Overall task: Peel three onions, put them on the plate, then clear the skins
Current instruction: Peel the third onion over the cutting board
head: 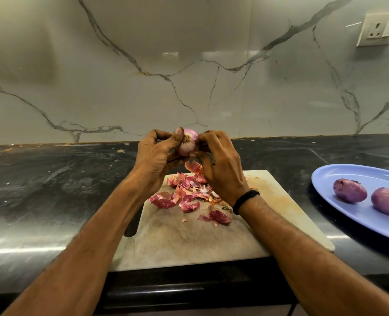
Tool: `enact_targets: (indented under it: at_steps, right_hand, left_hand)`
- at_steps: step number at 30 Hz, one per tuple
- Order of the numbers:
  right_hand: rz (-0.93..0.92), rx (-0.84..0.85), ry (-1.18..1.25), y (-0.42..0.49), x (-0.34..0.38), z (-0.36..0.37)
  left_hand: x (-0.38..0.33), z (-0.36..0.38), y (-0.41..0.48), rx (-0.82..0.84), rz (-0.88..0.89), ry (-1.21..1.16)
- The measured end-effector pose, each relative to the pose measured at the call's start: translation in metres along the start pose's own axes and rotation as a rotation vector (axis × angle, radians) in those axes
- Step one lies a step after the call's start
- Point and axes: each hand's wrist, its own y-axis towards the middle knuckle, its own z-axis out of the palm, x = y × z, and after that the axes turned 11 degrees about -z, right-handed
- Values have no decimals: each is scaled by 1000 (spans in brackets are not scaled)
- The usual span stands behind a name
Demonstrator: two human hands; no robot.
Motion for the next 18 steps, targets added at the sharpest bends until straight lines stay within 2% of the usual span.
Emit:
enact_targets:
  at_steps: [7,18]
  right_hand:
    - [46,-108,69,3,2,-1]
    - [34,-143,-121,1,-4,3]
  left_hand:
    - [-1,1,0,-6,4,-14]
    - [1,3,-3,-14,65,73]
